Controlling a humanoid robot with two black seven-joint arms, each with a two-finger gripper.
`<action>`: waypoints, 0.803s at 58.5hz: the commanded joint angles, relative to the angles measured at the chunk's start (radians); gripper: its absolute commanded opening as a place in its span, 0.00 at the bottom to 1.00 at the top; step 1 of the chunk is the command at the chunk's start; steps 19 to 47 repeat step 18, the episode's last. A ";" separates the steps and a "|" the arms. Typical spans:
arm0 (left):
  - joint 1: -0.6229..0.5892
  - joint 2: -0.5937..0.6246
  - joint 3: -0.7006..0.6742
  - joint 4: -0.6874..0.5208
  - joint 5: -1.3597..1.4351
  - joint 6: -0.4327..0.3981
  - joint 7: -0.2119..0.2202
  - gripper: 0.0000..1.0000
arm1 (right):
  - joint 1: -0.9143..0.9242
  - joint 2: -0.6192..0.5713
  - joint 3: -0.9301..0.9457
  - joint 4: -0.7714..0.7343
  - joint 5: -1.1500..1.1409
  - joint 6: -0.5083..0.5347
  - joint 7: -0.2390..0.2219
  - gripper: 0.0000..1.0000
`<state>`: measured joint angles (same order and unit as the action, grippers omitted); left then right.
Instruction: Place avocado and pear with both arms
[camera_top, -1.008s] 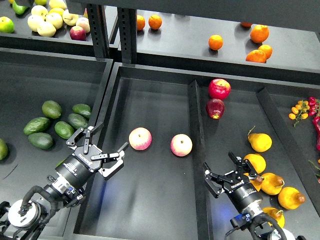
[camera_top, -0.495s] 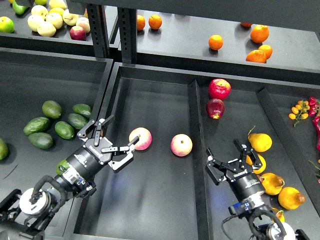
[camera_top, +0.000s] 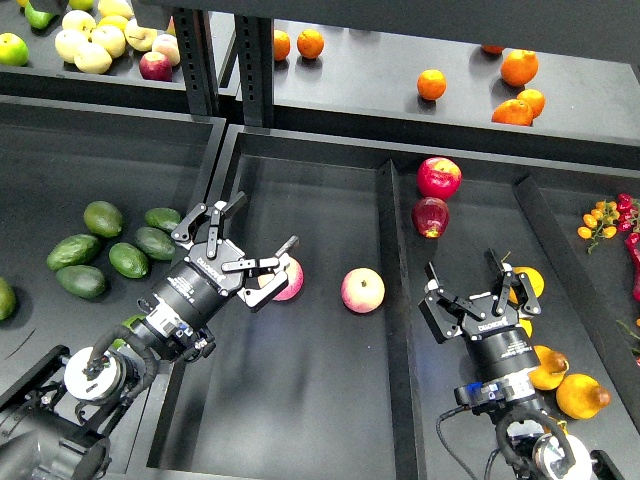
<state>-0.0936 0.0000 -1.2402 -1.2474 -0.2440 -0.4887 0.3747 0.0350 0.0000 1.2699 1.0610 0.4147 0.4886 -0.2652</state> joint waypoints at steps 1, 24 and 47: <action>0.037 0.000 0.010 -0.001 0.000 0.000 0.000 0.99 | -0.038 0.000 -0.003 0.022 0.009 0.000 0.000 0.99; 0.052 0.000 0.027 0.002 0.000 0.000 0.001 0.99 | -0.070 0.000 -0.017 0.042 0.010 0.000 0.000 0.99; 0.052 0.000 0.027 0.002 0.000 0.000 0.001 0.99 | -0.070 0.000 -0.017 0.042 0.010 0.000 0.000 0.99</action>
